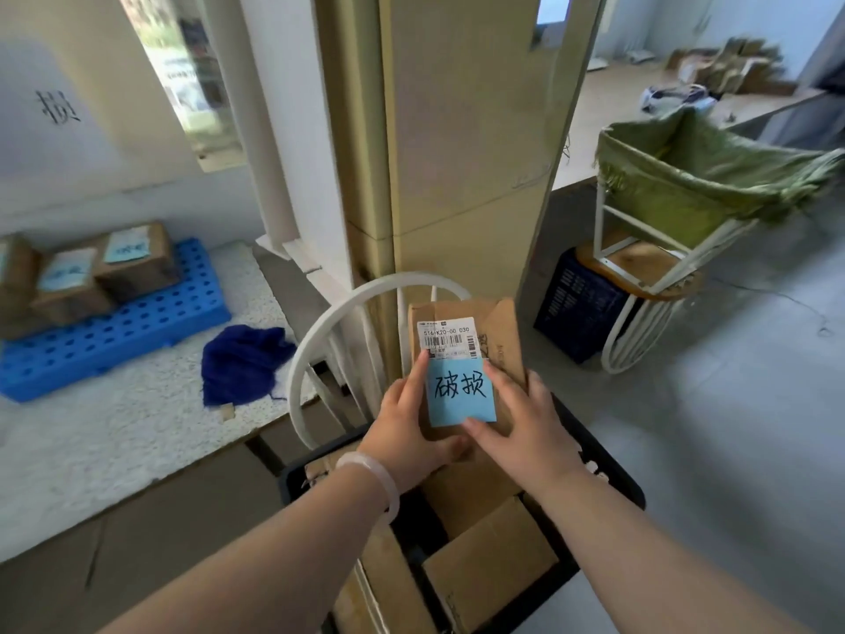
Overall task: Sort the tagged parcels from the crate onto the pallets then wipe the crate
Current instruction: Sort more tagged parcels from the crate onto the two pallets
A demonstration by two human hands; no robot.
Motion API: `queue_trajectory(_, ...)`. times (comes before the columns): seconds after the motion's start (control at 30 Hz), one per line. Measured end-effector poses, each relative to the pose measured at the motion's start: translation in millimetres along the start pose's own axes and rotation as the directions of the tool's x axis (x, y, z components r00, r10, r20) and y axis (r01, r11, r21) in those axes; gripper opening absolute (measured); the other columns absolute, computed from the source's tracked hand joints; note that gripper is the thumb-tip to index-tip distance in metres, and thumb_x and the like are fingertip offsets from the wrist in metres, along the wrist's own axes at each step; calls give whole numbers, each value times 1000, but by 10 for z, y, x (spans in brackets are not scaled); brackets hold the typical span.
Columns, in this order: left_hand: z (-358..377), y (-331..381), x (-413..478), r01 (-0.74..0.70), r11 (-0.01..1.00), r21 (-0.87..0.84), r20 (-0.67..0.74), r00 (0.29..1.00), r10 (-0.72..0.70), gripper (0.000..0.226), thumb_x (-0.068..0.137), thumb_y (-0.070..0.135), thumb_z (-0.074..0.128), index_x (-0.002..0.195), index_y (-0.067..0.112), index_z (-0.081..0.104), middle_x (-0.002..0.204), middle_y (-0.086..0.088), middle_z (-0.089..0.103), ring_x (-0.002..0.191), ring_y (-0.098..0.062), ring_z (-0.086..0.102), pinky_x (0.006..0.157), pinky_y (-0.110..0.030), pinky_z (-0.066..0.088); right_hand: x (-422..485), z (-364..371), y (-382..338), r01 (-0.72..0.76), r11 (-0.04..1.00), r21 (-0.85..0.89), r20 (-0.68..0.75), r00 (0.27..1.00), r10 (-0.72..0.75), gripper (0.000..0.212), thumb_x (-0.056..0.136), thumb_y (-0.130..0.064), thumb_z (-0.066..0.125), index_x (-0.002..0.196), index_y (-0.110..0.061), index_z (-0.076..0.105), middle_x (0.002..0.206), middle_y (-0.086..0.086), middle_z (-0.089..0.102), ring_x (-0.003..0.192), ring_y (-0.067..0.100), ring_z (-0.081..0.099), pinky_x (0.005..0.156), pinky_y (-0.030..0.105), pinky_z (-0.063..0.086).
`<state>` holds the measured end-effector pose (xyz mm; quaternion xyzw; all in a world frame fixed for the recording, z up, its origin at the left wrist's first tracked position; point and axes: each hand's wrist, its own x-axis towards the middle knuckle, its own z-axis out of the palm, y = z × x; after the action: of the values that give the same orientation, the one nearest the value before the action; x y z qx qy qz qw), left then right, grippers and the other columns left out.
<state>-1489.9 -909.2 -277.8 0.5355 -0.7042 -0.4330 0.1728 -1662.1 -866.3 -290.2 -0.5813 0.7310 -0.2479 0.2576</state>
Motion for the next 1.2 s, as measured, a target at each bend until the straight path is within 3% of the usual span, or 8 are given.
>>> queue_trajectory(0.17,-638,-287,-391,-32,999,5,-51,998,32,114,79,41,79,151,50,-10,156,9,20,142,-12,28,116,-38,34,-203,369,-666,31,1000,-2,-24,999,-31,78,86,-56,62,147,-55,13,151,-10,6,140,20,22,105,42,44)
queue_trajectory(0.43,-1694,-1057,-1047,-16,1000,-7,-142,990,14,114,76,43,81,152,49,-5,146,10,28,123,-1,30,109,-27,35,-464,1204,-1768,146,989,1,7,989,-146,75,87,-54,62,147,-55,16,148,-9,11,140,18,22,107,39,43)
queue_trajectory(0.57,-2218,-1410,-1338,20,999,-33,-195,980,-26,111,78,40,80,151,50,-3,150,7,28,136,-10,32,114,-37,38,-510,1577,-2333,187,982,-10,66,980,-186,73,88,-56,59,146,-59,13,154,-11,2,145,22,16,112,44,38)
queue_trajectory(0.7,-2680,-1756,-1583,39,998,-39,-268,962,-48,111,77,40,80,151,50,-2,153,7,26,141,-14,31,114,-38,38,-506,1927,-2821,269,963,19,85,959,-270,73,87,-55,61,147,-54,19,154,-11,9,143,17,19,114,41,35)
queue_trajectory(1.0,-3313,-2263,-1903,73,988,-134,-395,910,-121,110,79,34,80,152,48,0,151,6,27,138,-13,34,109,-31,41,-361,2514,-3557,397,918,22,194,899,-393,75,87,-55,62,148,-52,19,156,-12,7,143,16,15,115,43,34)
queue_trajectory(1.2,-3562,-2537,-1722,107,978,-177,-404,898,-171,112,75,38,82,152,51,2,145,9,31,135,-11,37,111,-38,42,-50,2787,-3745,397,917,45,246,885,-395,75,85,-56,62,145,-59,17,158,-11,6,143,17,14,116,44,31)
